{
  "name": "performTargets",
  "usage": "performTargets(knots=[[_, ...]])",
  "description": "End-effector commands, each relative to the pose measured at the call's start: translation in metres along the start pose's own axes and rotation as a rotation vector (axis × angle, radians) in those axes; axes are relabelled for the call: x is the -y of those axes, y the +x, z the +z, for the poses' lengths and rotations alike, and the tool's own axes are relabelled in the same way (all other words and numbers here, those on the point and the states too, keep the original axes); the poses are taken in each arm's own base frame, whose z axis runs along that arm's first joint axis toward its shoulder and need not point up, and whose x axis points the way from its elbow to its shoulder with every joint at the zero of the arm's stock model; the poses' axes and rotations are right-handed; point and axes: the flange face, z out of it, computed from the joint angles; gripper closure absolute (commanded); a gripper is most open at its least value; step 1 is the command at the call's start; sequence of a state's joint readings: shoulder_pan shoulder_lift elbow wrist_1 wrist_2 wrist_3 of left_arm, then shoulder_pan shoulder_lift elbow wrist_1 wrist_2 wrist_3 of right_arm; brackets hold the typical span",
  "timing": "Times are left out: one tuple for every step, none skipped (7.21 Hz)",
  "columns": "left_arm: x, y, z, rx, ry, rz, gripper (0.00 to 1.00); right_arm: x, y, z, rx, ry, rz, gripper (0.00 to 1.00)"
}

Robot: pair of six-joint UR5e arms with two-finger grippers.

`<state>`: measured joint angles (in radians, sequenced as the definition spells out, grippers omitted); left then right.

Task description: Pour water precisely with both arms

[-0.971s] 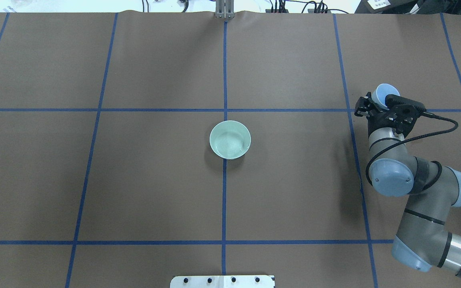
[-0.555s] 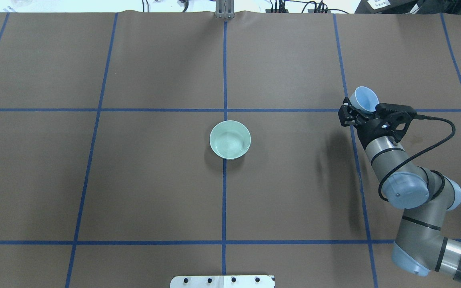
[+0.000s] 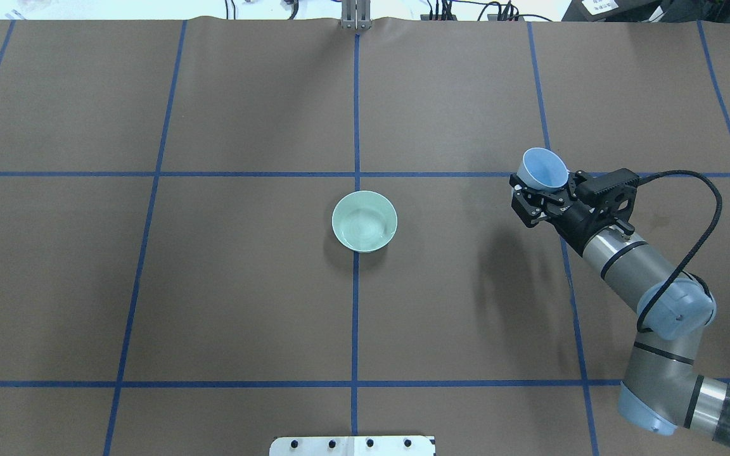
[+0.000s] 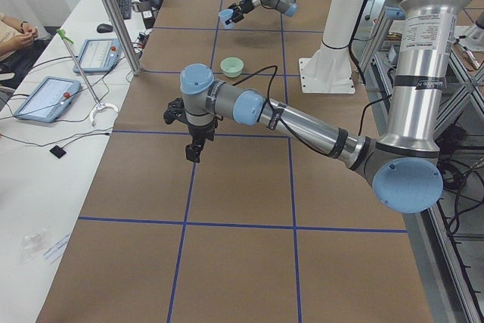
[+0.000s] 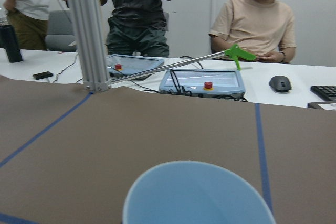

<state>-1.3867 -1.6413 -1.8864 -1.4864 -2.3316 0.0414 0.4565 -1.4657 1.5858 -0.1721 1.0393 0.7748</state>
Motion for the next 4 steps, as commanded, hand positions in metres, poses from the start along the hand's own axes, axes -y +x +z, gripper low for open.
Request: performTargets(knots=[[0.0,0.0,0.0,0.0,-0.001,-0.002,0.0,0.012,-0.025,0.005,0.164,-0.048,-0.102,1.0],[0.0,0.0,0.0,0.0,-0.001,-0.001,0.0,0.015,-0.028,0.007,0.217,-0.074,-0.173,1.0],[0.0,-0.001,0.001,0.0,-0.003,-0.003,0.0,0.017,-0.024,0.008,0.279,-0.118,-0.24,1.0],[0.0,-0.002,0.002,0.0,-0.004,-0.005,0.0,0.024,-0.018,0.01,0.334,-0.153,-0.295,1.0]])
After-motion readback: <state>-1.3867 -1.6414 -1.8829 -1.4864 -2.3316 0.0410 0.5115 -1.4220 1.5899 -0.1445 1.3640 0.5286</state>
